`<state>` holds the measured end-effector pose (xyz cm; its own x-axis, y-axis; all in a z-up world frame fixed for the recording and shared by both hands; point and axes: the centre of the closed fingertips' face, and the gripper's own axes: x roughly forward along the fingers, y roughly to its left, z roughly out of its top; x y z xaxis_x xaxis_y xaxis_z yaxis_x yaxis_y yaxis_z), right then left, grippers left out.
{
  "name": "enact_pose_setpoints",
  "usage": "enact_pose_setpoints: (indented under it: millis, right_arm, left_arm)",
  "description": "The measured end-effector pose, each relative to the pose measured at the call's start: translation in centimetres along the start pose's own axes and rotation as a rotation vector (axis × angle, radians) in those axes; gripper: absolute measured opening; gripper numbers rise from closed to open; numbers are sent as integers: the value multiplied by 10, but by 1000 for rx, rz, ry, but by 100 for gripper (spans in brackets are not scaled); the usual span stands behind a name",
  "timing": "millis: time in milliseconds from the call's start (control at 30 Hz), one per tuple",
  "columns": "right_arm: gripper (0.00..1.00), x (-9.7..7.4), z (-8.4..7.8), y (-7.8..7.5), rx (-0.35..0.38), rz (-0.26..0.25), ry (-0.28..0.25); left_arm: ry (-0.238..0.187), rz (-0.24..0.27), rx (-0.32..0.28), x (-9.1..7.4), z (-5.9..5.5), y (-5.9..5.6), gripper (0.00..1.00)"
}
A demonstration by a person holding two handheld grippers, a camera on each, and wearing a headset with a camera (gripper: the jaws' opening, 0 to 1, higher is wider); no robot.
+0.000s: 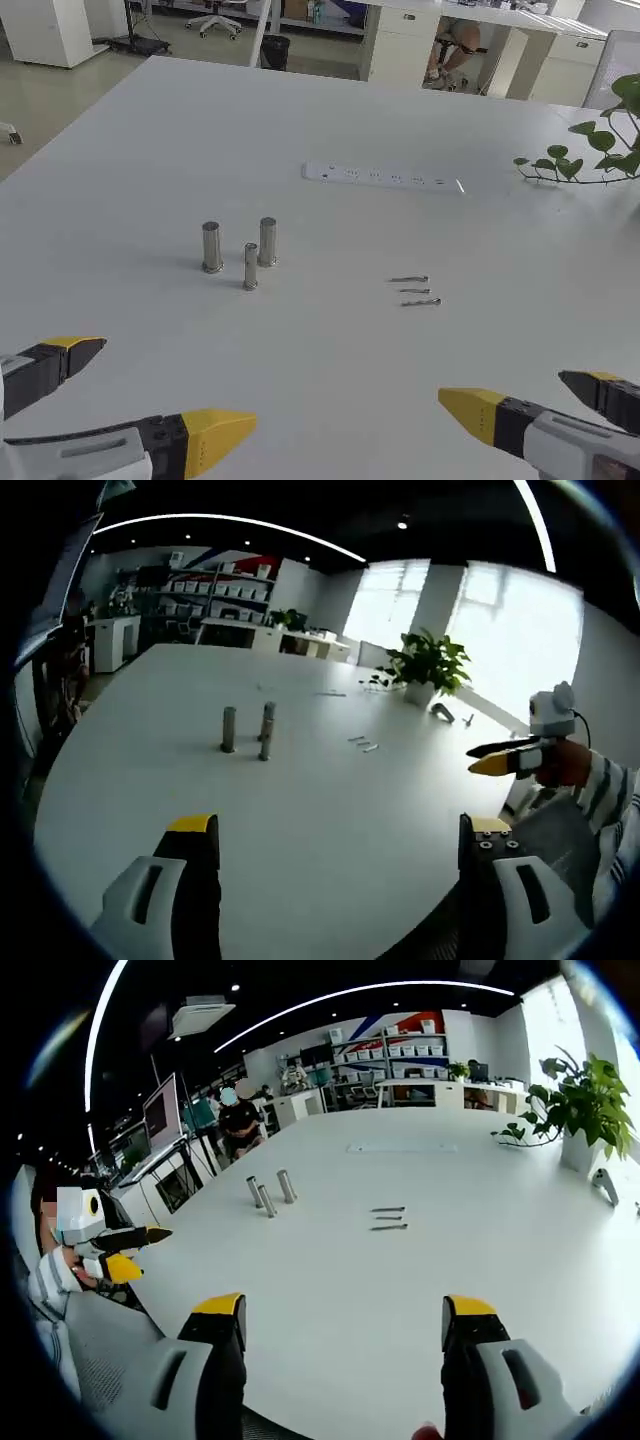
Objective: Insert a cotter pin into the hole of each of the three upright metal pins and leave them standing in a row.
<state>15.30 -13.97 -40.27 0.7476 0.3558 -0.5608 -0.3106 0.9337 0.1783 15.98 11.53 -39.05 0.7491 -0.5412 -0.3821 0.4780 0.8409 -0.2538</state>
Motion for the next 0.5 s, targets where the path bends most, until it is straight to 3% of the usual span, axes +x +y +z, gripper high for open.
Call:
enact_pose_setpoints:
  millis: [33,100,200,333,500]
  right_arm:
    - [77,0,0,-1,1,0,0]
    - [77,0,0,-1,3,-2,-1]
    - [77,-1,1,-2,1,0,-8]
    - [77,-1,4,-2,0,-1,-15]
    - [78,-1,5,-3,-2,-1,-15]
  left_arm:
    - [-54,-6,5,-1,10,-1,94]
    - [-88,-18,-15,-2,16,-3,93]
    - [-80,-12,-20,-4,16,1,94]
    - [-115,-9,-77,-9,23,7,94]
    - [-116,8,-47,-11,25,10,94]
